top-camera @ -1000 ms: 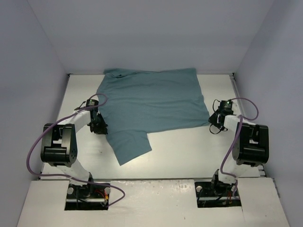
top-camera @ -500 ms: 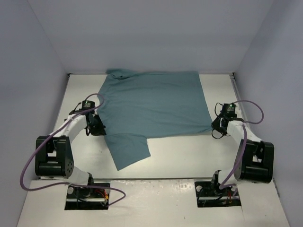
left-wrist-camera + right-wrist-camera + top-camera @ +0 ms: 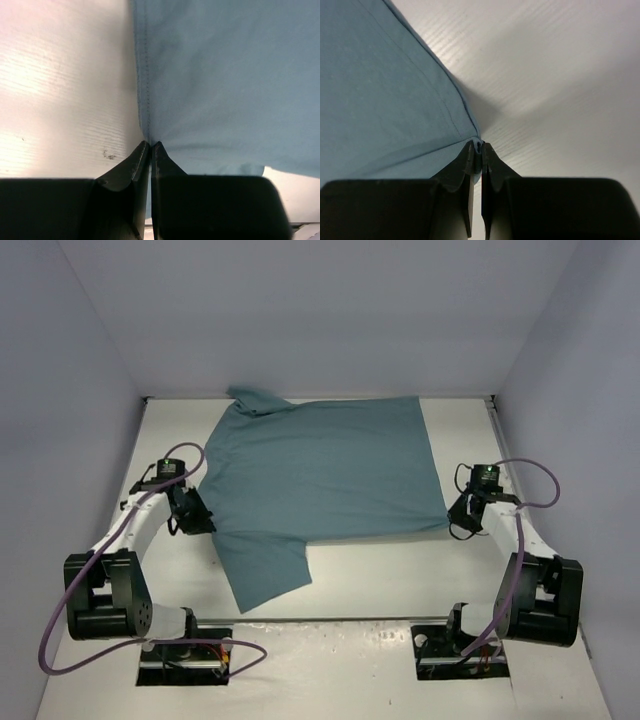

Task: Fold and stack the t-shirts

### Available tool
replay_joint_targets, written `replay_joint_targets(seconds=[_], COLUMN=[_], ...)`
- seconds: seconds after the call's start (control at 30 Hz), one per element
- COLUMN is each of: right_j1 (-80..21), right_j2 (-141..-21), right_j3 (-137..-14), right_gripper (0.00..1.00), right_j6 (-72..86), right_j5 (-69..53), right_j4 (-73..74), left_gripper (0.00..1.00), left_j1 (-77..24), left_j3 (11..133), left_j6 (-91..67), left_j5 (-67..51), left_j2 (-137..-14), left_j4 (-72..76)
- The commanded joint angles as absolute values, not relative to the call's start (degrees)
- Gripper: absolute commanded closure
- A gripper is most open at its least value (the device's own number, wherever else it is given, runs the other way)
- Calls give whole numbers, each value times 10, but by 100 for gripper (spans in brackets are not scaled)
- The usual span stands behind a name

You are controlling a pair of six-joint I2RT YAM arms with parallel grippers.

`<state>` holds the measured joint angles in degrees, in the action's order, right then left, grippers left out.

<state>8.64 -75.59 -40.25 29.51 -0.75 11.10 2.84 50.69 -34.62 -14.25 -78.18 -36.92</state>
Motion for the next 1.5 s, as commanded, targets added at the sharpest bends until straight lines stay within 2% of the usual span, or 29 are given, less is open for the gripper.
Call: replay_joint_targets(seconds=[0.0,0.47,0.83,1.47], right_j1=[91,89,62,52], right_j2=[-768,-894,-996,-1055], right_j3=[-474,-611,-687,-759], right_gripper=[100,100,100,100], right_j6=[289,287,283,276], right_j5=[6,4,10,20], right_j4=[113,113,111,112], left_gripper=[100,100,100,100], left_j1=[36,48,48,58], left_j3=[598,733,737,742], left_j6=[-330,-350,-360,-364], left_j5=[-138,-133,-137,-125], left_j2=[-791,-914,-960,-971], left_j4=[-374,-371,-348,-338])
